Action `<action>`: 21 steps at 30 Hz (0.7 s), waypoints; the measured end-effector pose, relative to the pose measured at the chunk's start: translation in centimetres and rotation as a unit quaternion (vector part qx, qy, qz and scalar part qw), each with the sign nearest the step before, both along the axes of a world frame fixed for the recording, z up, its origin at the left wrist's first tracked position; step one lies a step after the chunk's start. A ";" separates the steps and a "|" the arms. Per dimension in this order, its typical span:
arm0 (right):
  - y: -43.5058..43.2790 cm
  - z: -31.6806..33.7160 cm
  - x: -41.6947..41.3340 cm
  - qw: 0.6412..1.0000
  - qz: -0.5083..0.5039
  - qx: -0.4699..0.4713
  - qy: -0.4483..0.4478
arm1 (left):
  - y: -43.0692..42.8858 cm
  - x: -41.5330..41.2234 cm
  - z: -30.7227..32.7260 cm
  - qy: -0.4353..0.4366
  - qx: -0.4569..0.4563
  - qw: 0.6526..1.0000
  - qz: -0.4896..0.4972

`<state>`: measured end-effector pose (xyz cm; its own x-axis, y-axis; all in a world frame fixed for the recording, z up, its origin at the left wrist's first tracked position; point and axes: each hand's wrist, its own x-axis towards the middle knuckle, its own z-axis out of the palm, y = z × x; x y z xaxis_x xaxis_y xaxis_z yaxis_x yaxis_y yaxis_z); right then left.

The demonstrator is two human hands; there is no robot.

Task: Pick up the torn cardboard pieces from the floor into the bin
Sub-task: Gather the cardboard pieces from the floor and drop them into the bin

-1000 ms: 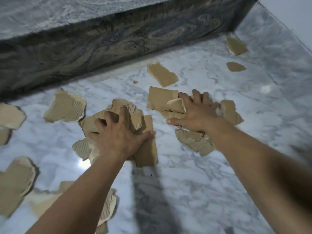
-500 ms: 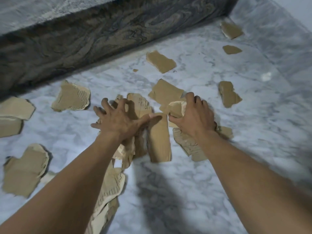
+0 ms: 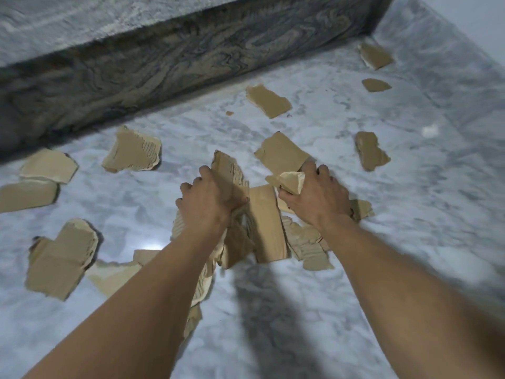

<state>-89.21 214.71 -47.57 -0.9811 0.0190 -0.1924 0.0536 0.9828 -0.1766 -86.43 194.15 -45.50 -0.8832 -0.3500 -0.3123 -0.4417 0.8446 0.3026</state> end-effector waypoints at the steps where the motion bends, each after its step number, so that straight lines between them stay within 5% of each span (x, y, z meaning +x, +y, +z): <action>1: 0.1 0.0 0.5 1.000 -0.003 0.000 -0.006 | 0.0 0.3 -0.1 0.008 0.008 1.000 -0.010; 8: 2.7 1.9 6.2 0.998 -0.040 0.035 -0.023 | -0.9 3.1 0.9 0.016 0.188 0.978 -0.084; 12: 5.0 5.5 9.0 0.997 -0.077 -0.010 -0.021 | -0.1 4.5 3.0 0.031 0.203 0.966 -0.160; 21: 8.4 23.3 17.9 0.989 -0.135 0.050 0.031 | 4.9 8.3 16.5 0.086 0.226 0.929 -0.281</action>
